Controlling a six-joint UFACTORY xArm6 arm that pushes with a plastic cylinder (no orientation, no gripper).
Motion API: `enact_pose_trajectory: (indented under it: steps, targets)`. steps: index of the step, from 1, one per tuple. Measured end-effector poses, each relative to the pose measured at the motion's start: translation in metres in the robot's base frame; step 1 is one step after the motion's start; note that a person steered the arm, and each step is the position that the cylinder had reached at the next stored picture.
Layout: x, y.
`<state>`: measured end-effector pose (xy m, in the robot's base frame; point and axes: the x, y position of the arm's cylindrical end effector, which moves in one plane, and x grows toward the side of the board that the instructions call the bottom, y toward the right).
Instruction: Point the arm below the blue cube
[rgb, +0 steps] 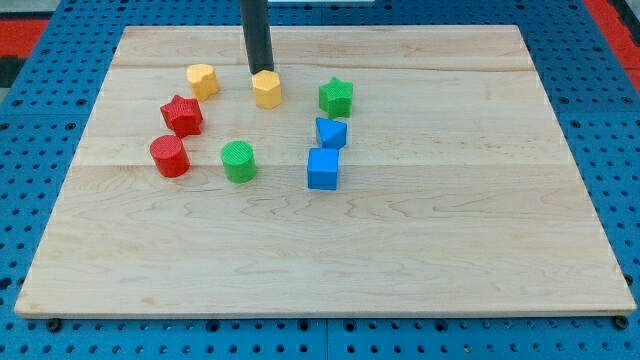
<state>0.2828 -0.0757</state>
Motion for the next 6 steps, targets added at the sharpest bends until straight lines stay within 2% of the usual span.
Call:
enact_pose_trajectory:
  steps: [2, 3, 5, 6]
  targets:
    - [-0.006, 0.092]
    - [-0.004, 0.107]
    - [0.038, 0.123]
    - [0.091, 0.153]
